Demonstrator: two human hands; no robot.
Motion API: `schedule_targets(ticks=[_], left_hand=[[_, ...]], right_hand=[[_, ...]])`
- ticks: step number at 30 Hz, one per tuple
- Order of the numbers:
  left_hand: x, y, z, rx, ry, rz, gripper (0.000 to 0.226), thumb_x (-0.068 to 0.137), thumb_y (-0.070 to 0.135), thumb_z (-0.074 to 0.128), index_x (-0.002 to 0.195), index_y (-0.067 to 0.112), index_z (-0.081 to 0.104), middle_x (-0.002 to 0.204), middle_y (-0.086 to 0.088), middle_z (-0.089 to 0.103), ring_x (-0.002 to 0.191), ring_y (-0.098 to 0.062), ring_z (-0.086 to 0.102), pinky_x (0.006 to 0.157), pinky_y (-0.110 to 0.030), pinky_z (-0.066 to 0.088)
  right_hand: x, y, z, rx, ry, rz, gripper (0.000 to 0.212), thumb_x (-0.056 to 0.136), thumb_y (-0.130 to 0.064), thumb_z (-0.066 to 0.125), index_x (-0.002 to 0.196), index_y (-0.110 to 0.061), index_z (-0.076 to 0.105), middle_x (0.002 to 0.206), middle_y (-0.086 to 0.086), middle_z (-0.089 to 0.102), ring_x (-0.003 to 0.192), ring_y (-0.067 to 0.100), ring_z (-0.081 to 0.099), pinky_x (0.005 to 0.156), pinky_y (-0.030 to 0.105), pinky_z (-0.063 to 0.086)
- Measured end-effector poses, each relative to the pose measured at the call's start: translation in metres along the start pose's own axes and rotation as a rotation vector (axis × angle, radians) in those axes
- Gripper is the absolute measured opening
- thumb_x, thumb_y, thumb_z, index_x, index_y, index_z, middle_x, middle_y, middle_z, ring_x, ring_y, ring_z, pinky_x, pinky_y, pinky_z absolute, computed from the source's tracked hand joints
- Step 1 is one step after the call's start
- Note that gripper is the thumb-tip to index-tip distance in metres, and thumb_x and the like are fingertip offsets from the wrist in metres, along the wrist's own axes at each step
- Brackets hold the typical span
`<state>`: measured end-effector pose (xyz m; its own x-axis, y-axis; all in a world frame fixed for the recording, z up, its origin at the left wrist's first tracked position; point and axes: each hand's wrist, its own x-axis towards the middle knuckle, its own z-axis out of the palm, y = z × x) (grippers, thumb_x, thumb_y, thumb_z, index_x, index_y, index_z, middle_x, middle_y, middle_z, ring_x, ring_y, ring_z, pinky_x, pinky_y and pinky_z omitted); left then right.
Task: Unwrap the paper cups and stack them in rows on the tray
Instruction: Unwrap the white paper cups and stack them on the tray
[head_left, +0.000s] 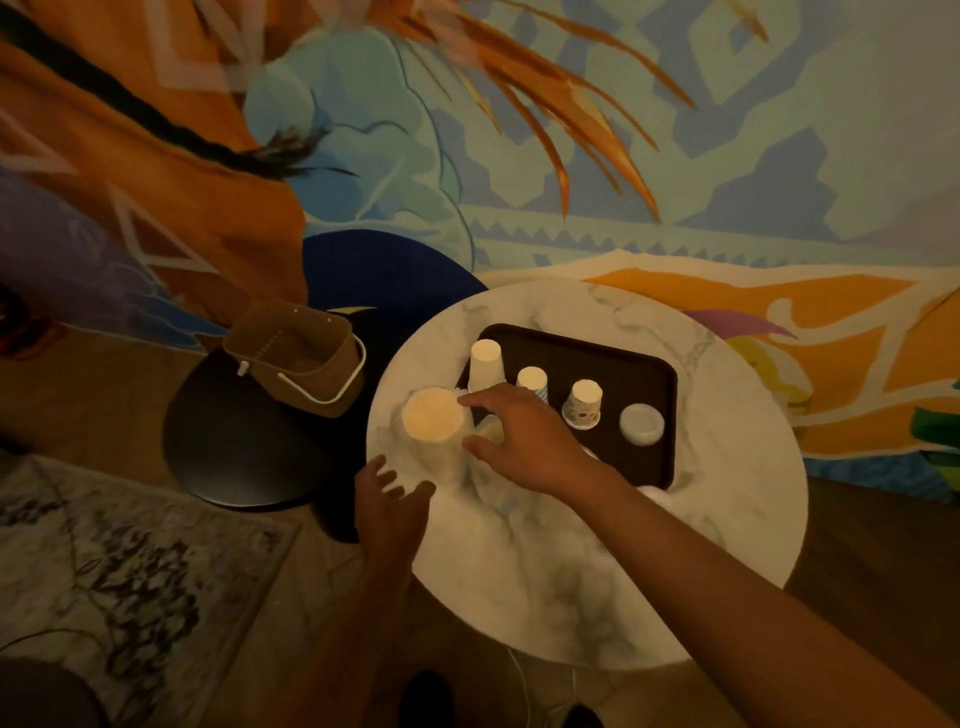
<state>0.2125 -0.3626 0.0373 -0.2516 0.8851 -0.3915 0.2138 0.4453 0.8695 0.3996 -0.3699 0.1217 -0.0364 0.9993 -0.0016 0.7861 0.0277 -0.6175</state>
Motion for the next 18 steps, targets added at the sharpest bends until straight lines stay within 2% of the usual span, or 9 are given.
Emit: schedule_targets(ticks=[4,7,9,11,13,15,18], left_hand=[[0.023,0.034,-0.031,0.257,-0.087,0.293,0.078,0.082,0.012,0.081,0.147,0.028,0.041,0.147,-0.003,0.049,0.13,-0.024,0.053,0.105,-0.045,0.05],[0.042,0.049,-0.048,0.36,-0.226,0.468,0.076,0.086,0.009,0.071,0.149,0.036,0.038,0.147,0.003,0.047,0.13,-0.02,0.052,0.103,-0.04,0.05],[0.054,0.061,-0.05,0.47,-0.314,0.534,0.068,0.093,0.012,0.069,0.152,0.029,0.039,0.151,-0.002,0.047,0.137,-0.024,0.049,0.111,-0.044,0.045],[0.065,0.068,-0.049,0.516,-0.388,0.512,0.062,0.096,0.016,0.068,0.152,0.026,0.042,0.151,-0.001,0.049,0.139,-0.021,0.048,0.115,-0.042,0.042],[0.076,0.069,-0.05,0.47,-0.429,0.471,0.057,0.093,0.016,0.072,0.145,0.028,0.05,0.141,0.003,0.058,0.129,-0.015,0.054,0.107,-0.033,0.046],[0.083,0.065,-0.051,0.483,-0.439,0.509,0.046,0.092,0.015,0.073,0.135,0.026,0.06,0.126,0.007,0.065,0.115,-0.009,0.058,0.095,-0.022,0.047],[0.09,0.063,-0.049,0.502,-0.405,0.569,0.029,0.095,0.019,0.069,0.124,0.026,0.067,0.106,0.012,0.066,0.103,-0.008,0.063,0.075,-0.01,0.043]], right_hand=[[0.021,-0.021,0.016,-0.071,-0.002,0.055,0.052,0.091,-0.025,0.075,0.14,-0.034,0.058,0.142,-0.003,0.055,0.129,0.017,0.051,0.108,0.033,0.043],[0.035,-0.031,0.022,-0.149,-0.036,0.145,0.059,0.088,-0.019,0.078,0.141,-0.032,0.056,0.141,0.0,0.055,0.13,0.021,0.052,0.108,0.037,0.045],[0.041,-0.036,0.023,-0.188,-0.059,0.195,0.062,0.086,-0.017,0.079,0.142,-0.03,0.056,0.14,0.002,0.055,0.129,0.023,0.053,0.106,0.038,0.047],[0.047,-0.042,0.021,-0.198,-0.067,0.236,0.061,0.086,-0.013,0.078,0.141,-0.028,0.057,0.139,0.003,0.057,0.127,0.024,0.055,0.104,0.038,0.048],[0.051,-0.046,0.018,-0.162,-0.067,0.262,0.055,0.087,-0.008,0.075,0.137,-0.024,0.061,0.137,0.005,0.06,0.125,0.025,0.058,0.103,0.038,0.049],[0.054,-0.047,0.017,-0.078,-0.046,0.309,0.05,0.088,-0.005,0.073,0.134,-0.022,0.064,0.135,0.005,0.064,0.124,0.024,0.059,0.105,0.039,0.049],[0.061,-0.04,0.019,0.011,0.017,0.409,0.049,0.087,-0.003,0.071,0.133,-0.021,0.066,0.135,0.003,0.065,0.124,0.021,0.06,0.101,0.03,0.047]])
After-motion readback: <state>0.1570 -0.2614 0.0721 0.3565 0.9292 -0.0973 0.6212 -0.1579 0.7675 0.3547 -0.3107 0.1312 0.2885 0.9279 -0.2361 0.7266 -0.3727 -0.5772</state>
